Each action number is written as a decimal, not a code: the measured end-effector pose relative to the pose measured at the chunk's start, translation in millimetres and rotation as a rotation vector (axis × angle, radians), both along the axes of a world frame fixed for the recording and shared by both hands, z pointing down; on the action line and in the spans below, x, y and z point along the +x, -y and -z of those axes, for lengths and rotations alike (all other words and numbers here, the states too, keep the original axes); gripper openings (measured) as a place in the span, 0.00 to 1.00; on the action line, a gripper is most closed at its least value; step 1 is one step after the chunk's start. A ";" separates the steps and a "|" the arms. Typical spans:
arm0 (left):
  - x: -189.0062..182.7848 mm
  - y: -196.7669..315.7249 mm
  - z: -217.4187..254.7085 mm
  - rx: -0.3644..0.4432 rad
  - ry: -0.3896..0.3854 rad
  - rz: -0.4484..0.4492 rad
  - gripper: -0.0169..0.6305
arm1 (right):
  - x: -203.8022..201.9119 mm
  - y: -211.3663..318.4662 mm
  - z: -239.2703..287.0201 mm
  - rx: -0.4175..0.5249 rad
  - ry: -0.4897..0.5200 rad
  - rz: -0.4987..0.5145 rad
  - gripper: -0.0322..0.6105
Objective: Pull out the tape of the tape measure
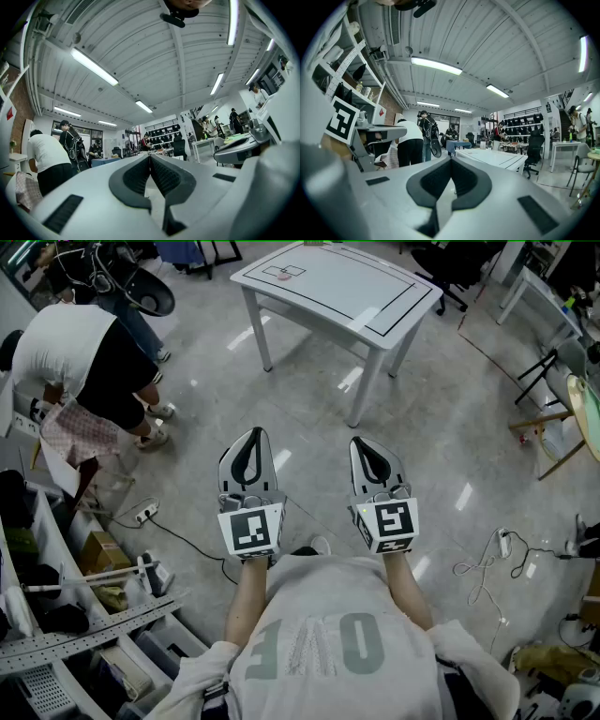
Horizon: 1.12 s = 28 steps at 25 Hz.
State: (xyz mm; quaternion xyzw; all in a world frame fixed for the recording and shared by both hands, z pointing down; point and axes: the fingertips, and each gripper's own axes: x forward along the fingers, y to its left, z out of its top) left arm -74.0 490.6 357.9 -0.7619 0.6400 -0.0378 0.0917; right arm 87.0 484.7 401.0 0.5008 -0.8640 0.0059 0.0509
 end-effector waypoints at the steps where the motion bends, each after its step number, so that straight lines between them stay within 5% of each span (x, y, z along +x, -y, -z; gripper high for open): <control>1: 0.7 2.8 2.8 0.007 -0.002 -0.004 0.07 | 0.7 1.7 -0.2 -0.002 -0.002 -0.002 0.09; 19: 10.6 37.2 -2.6 -0.010 -0.040 -0.041 0.07 | 13.0 28.5 -21.8 -0.084 0.093 -0.038 0.09; 28: -14.9 108.5 4.1 0.027 -0.076 -0.018 0.07 | 9.0 93.1 -1.4 0.007 0.056 -0.052 0.09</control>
